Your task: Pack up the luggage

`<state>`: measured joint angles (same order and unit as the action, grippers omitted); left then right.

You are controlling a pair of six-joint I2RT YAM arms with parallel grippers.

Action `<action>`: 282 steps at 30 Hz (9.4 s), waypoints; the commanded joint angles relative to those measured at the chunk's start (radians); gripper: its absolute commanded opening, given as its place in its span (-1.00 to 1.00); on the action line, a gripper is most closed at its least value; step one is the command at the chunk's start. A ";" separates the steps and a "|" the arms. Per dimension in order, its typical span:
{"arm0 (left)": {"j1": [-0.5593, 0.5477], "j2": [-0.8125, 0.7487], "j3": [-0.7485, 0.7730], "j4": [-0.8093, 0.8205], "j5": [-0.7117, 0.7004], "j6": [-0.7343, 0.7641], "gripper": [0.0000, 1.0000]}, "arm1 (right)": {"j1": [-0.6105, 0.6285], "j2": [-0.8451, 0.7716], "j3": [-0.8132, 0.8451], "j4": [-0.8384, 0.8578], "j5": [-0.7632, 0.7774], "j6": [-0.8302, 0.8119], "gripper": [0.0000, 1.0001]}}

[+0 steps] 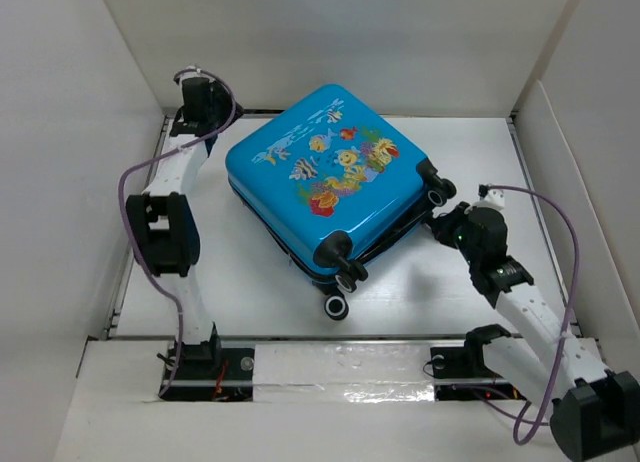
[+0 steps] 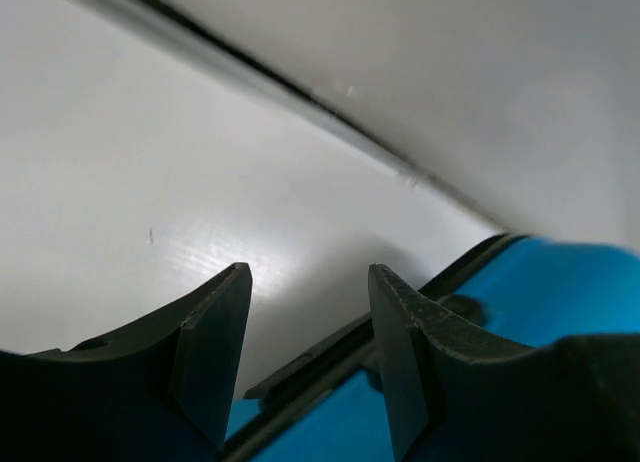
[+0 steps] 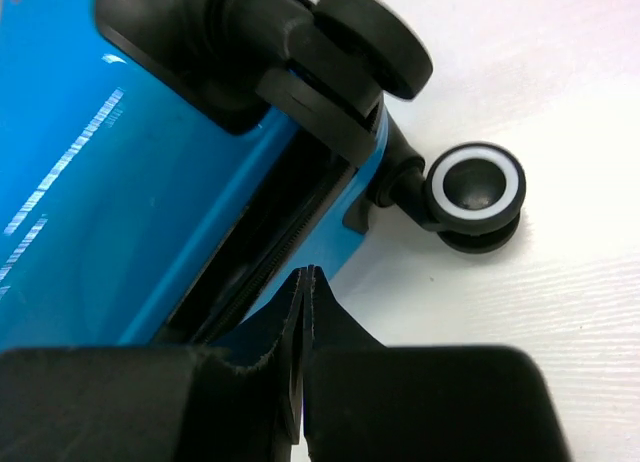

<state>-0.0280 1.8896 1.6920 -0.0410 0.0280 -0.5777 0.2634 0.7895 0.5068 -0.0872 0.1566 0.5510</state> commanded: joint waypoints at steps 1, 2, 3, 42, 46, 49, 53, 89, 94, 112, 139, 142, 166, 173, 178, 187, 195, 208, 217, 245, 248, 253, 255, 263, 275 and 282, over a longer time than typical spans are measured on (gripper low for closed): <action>0.005 0.084 0.075 -0.111 0.190 0.061 -0.04 | 0.008 0.097 0.015 0.063 -0.041 -0.005 -0.93; 0.005 0.097 0.069 -0.102 0.194 0.056 -0.04 | 0.008 0.121 0.019 0.073 -0.049 -0.006 -0.92; 0.014 0.106 0.054 -0.093 0.194 0.050 -0.04 | 0.008 0.146 0.027 0.076 -0.057 -0.008 -0.92; -0.678 -1.264 -1.381 0.253 -0.440 -0.301 -0.18 | 0.062 1.133 1.396 -0.092 -0.451 -0.258 0.51; -0.678 -1.288 -1.345 0.240 -0.447 -0.263 -0.34 | -0.004 0.863 1.131 0.004 -0.246 -0.232 0.73; -0.678 -1.291 -1.335 0.256 -0.464 -0.258 -0.54 | -0.016 0.581 0.816 0.076 -0.108 -0.181 0.29; -0.678 -1.314 -1.333 0.231 -0.548 -0.251 -0.82 | -0.026 0.283 0.416 0.156 0.020 -0.088 -1.00; 0.020 0.048 -0.262 0.228 0.343 -0.074 0.13 | -0.164 0.596 0.171 0.466 -0.293 0.046 -0.91; -0.019 -0.105 -0.528 0.396 0.250 -0.122 0.13 | -0.153 0.677 0.229 0.558 -0.348 0.027 -0.90; 0.000 -0.673 -1.086 0.542 -0.104 -0.329 0.20 | -0.205 0.844 0.575 0.325 -0.427 -0.042 -0.27; -0.613 -1.576 -1.297 0.072 0.029 -0.095 -1.00 | -0.210 -0.058 -0.430 0.710 -0.821 -0.014 -0.36; -0.613 -1.713 -1.411 -0.017 0.027 -0.186 -1.00 | -0.179 0.013 -0.419 0.740 -0.770 -0.039 -0.36; -0.622 -1.271 -1.592 0.489 0.033 -0.309 0.08 | -0.016 0.320 -0.338 0.978 -0.669 -0.195 0.06; -0.622 -1.253 -1.620 0.533 0.029 -0.310 0.04 | 0.005 0.390 -0.314 1.075 -0.716 -0.235 -0.14; -0.622 -1.235 -1.632 0.584 0.018 -0.312 0.01 | 0.033 0.416 -0.310 1.109 -0.718 -0.238 -0.34; -0.633 -1.135 -1.626 0.674 0.035 -0.315 -0.01 | 0.092 0.399 -0.330 1.165 -0.557 -0.229 -0.67; -0.717 -1.040 -1.605 0.782 -0.019 -0.320 -0.01 | 0.192 0.350 -0.390 1.111 -0.435 -0.166 -1.00; -0.833 -0.750 -1.448 0.997 -0.141 -0.292 0.01 | 0.672 -0.163 -0.407 0.388 0.041 0.032 -1.00; -0.842 -0.649 -1.376 1.035 -0.157 -0.274 0.01 | 1.026 -0.032 -0.274 0.266 0.247 0.098 -1.00; -0.498 -1.124 -1.105 0.335 -0.466 -0.108 0.32 | 0.988 0.498 0.078 0.460 0.324 0.050 -1.00; -0.295 -0.979 -0.976 0.331 -0.366 -0.135 0.35 | 0.988 0.487 0.078 0.452 0.324 0.037 -1.00; 0.055 -0.778 -0.928 0.415 -0.066 -0.281 0.38 | 0.988 0.488 0.107 0.417 0.321 0.020 -1.00; 0.106 -0.606 -0.830 0.379 0.031 -0.255 0.36 | 0.988 0.494 0.111 0.422 0.316 0.009 -1.00; -0.004 -0.385 -0.770 0.397 0.147 -0.212 0.33 | 1.007 0.618 0.217 0.451 0.296 -0.052 -1.00; -0.138 -0.478 -0.940 0.484 0.236 -0.189 0.32 | 0.998 0.872 0.544 0.517 0.167 -0.249 -1.00; -0.129 -0.466 -1.003 0.520 0.351 -0.179 0.33 | 0.988 1.007 0.757 0.511 0.044 -0.315 -1.00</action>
<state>-0.0898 1.4090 0.7525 0.5644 0.1467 -0.8097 1.2201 1.8015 1.1290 0.2230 0.4202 0.2802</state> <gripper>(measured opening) 0.665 0.020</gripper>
